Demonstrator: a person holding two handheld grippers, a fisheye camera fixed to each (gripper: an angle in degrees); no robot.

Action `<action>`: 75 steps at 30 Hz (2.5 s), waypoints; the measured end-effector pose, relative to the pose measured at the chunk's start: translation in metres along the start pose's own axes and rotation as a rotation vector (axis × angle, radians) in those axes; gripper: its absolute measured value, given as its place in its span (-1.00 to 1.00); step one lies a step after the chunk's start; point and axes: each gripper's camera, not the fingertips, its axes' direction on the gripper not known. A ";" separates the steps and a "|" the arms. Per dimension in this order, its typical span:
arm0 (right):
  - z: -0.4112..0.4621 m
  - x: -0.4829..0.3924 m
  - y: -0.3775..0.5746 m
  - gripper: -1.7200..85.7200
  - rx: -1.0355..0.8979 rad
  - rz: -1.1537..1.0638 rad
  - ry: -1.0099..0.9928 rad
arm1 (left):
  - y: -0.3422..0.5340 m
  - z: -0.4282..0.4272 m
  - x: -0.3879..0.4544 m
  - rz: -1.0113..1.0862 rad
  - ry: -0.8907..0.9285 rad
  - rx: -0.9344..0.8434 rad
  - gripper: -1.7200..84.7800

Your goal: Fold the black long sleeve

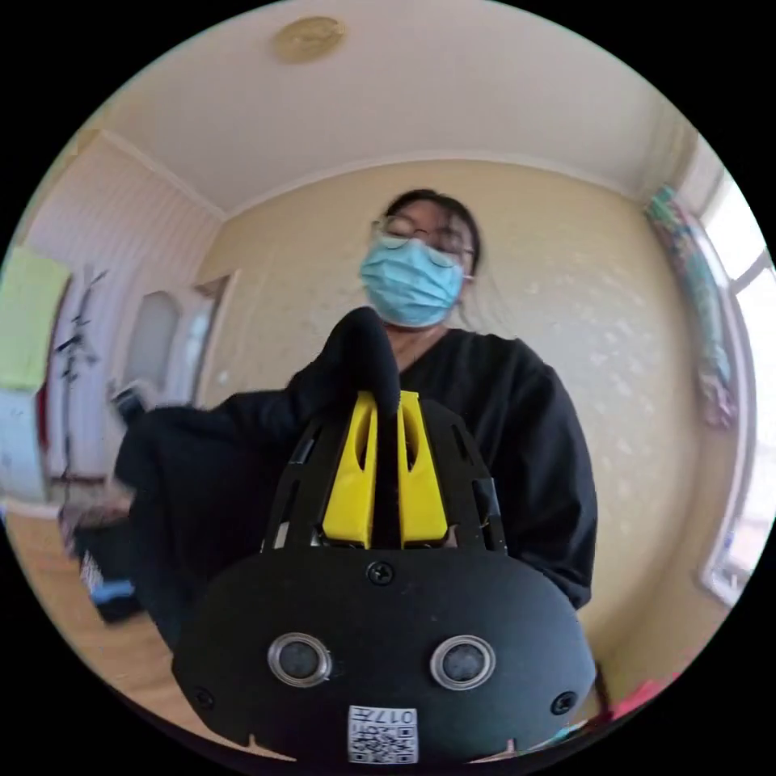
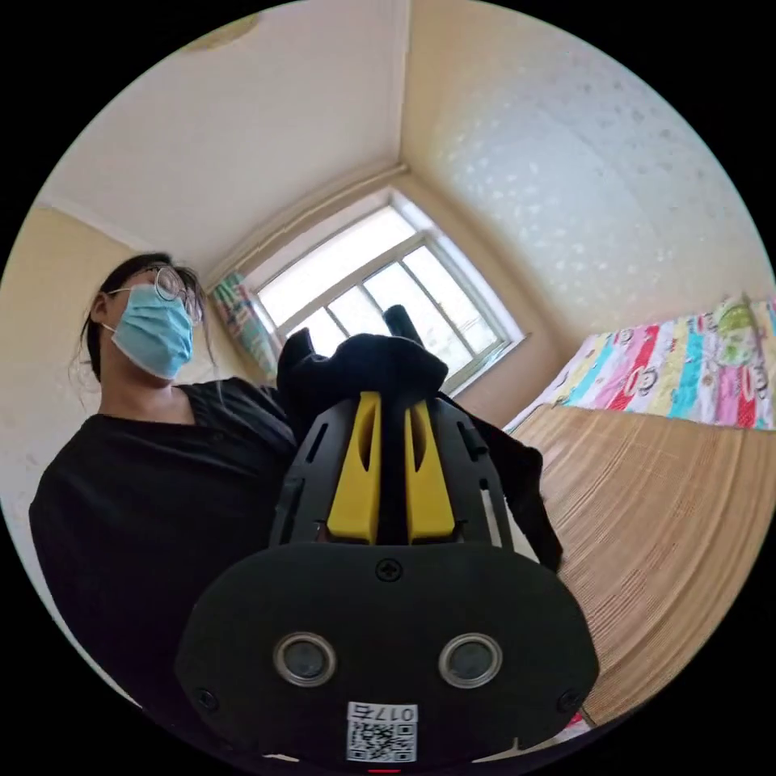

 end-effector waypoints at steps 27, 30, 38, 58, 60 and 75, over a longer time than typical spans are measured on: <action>0.123 -0.040 -0.111 -0.89 0.009 -0.122 0.906 | -0.033 0.089 -0.065 -0.480 -1.290 -0.055 -0.68; 0.097 -0.036 -0.113 -0.87 0.001 -0.088 0.882 | -0.032 0.073 -0.049 -0.378 -1.170 0.024 -0.85; -0.047 0.020 -0.070 -0.86 0.010 0.106 0.233 | -0.071 -0.009 0.029 0.080 -0.471 0.300 -0.87; -0.039 0.119 0.044 -0.69 -0.415 0.139 -0.550 | -0.101 -0.034 0.127 0.557 0.449 0.411 -0.86; -0.082 0.108 0.040 -0.70 -0.306 0.079 -0.571 | -0.093 -0.054 0.148 0.587 0.388 0.444 -0.86; -0.092 0.118 0.013 -0.87 -0.525 0.199 -0.354 | -0.035 -0.157 0.254 0.622 -0.034 0.598 -0.86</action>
